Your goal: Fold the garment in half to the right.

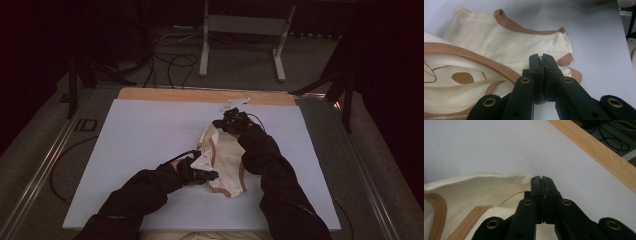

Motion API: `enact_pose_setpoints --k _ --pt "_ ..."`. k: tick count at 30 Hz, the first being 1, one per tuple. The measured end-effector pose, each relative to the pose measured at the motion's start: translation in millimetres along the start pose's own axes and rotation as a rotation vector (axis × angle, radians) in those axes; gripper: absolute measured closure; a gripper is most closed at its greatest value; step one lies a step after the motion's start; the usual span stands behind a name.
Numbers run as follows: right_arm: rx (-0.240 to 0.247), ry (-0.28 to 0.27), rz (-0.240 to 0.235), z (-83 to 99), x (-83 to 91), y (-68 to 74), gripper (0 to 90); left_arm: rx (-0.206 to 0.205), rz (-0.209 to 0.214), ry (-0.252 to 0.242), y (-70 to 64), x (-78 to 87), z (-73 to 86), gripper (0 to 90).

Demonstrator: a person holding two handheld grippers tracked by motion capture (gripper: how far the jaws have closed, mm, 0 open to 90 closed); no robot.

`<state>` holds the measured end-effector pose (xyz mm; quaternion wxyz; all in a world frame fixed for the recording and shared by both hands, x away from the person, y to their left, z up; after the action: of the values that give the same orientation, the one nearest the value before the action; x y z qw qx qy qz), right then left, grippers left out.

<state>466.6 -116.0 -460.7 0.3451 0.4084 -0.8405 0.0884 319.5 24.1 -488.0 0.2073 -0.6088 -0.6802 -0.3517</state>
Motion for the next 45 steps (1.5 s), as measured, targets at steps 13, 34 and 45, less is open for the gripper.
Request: enact_pose_setpoints --k 13,34,45 --pt "-0.031 -0.020 0.021 15.1 20.6 -13.1 89.8 -0.027 0.029 0.003 -0.8 -7.7 -12.6 88.1" --pt "-0.089 -0.041 0.067 41.8 45.6 -38.8 89.8 -0.055 0.054 -0.015 -1.9 -25.6 -32.1 88.2" --pt "-0.119 -0.035 0.077 56.4 47.1 -51.3 89.8 -0.046 0.062 -0.012 -1.8 -40.7 -37.1 88.4"
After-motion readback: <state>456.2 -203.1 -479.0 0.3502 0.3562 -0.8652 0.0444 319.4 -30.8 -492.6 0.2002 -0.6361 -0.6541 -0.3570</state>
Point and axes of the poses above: each handheld gripper's, and its own axes: x roughly backward along the jaws, z roughly out of its underside, y roughly to its left, the point moved 3 cm from there along -x, roughly forward along the jaws, and after that the axes turned 13 degrees about -x, right-handed, at the moved point
